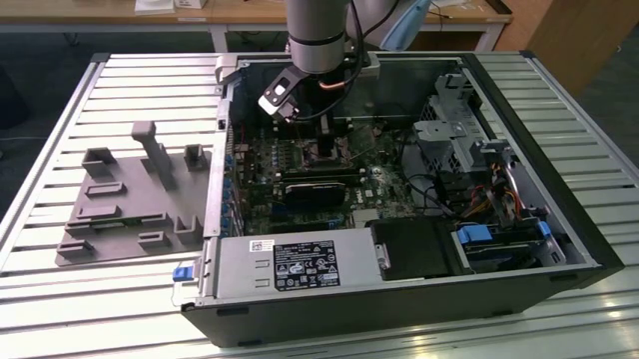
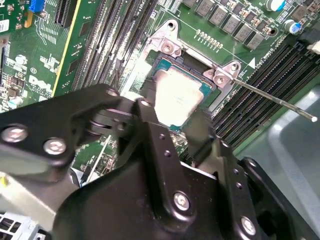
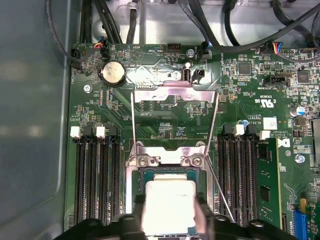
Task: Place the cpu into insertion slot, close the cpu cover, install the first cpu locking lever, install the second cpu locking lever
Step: 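Place the cpu into insertion slot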
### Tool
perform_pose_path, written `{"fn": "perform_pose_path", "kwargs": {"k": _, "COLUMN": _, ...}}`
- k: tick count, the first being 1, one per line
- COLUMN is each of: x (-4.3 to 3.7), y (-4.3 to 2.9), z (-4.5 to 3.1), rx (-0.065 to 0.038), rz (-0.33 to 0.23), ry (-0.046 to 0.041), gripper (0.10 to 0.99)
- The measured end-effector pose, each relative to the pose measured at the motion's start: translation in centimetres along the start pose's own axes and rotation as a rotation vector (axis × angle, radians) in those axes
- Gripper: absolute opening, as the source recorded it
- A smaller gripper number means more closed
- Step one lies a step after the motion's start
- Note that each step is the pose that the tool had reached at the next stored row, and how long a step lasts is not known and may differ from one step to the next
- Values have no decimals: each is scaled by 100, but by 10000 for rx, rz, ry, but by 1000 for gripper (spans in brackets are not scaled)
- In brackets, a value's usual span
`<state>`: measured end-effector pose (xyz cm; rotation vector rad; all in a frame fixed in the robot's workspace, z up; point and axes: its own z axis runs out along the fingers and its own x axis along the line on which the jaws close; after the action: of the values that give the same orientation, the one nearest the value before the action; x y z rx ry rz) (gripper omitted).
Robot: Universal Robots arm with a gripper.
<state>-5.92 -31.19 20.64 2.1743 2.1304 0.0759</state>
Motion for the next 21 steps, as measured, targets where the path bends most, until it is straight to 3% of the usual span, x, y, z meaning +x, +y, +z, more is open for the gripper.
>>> {"fn": "perform_pose_path", "kwargs": {"k": 1, "x": 0, "y": 0, "z": 0, "rx": 0, "rz": 0, "ry": 0, "gripper": 475}}
{"fn": "perform_pose_path", "kwargs": {"k": 2, "x": 0, "y": 0, "z": 0, "rx": 0, "rz": 0, "ry": 0, "gripper": 475}}
{"fn": "perform_pose_path", "kwargs": {"k": 4, "x": 0, "y": 0, "z": 0, "rx": 0, "rz": 0, "ry": 0, "gripper": 357}}
{"fn": "perform_pose_path", "kwargs": {"k": 5, "x": 0, "y": 0, "z": 0, "rx": 0, "rz": 1, "ry": 0, "gripper": 357}}
{"fn": "perform_pose_path", "kwargs": {"k": 8, "x": 0, "y": -1, "z": 0, "rx": 0, "rz": 0, "ry": 0, "gripper": 180}}
{"fn": "perform_pose_path", "kwargs": {"k": 9, "x": 0, "y": -1, "z": 0, "rx": 0, "rz": 0, "ry": 0, "gripper": 180}}
{"fn": "perform_pose_path", "kwargs": {"k": 10, "x": 0, "y": -1, "z": 0, "rx": 0, "rz": 0, "ry": 0, "gripper": 122}}
{"fn": "perform_pose_path", "kwargs": {"k": 15, "x": -1, "y": -1, "z": -4, "rx": 2, "rz": 0, "ry": -2, "gripper": 102}}
{"fn": "perform_pose_path", "kwargs": {"k": 21, "x": -5, "y": 14, "z": -149, "rx": -58, "rz": 3, "ry": 1, "gripper": 102}}
